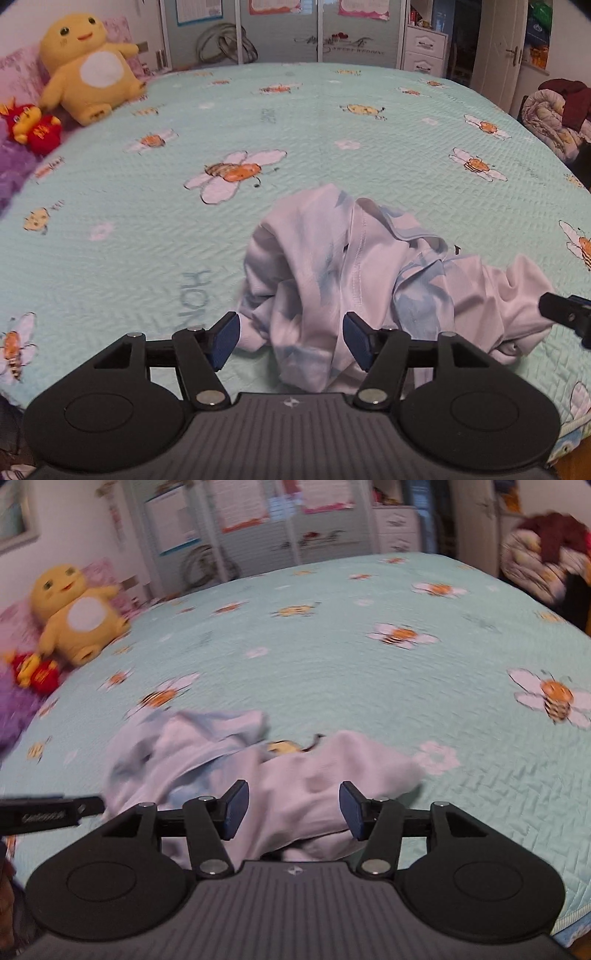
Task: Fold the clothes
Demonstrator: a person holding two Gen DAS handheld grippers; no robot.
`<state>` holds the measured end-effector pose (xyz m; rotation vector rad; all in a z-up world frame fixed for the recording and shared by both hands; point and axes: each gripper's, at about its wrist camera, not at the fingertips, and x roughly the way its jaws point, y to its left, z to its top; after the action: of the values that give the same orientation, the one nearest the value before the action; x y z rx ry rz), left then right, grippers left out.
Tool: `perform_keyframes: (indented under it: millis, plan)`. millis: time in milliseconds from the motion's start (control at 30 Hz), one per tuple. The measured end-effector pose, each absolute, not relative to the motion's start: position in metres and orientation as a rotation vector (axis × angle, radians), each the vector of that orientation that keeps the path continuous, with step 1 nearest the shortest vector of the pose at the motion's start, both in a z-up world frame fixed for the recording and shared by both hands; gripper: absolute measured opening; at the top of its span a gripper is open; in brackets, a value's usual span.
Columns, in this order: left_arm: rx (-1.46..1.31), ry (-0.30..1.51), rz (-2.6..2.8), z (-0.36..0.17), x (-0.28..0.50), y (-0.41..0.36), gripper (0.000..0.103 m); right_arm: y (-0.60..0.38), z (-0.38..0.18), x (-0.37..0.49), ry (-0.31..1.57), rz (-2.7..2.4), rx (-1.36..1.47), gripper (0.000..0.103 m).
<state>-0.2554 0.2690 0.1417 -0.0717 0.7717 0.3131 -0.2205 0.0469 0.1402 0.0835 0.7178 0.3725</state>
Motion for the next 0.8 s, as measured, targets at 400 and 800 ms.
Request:
perform_keyframes:
  millis: [400, 800]
  plan:
    - [0.080, 0.621, 0.446, 0.184, -0.271, 0.261, 0.071, 0.079, 0.179, -0.263, 0.488, 0.357, -0.137, 0.073]
    - [0.069, 0.670, 0.476, 0.163, -0.259, 0.287, 0.074, 0.070, 0.148, -0.225, 0.603, 0.365, 0.008, 0.074]
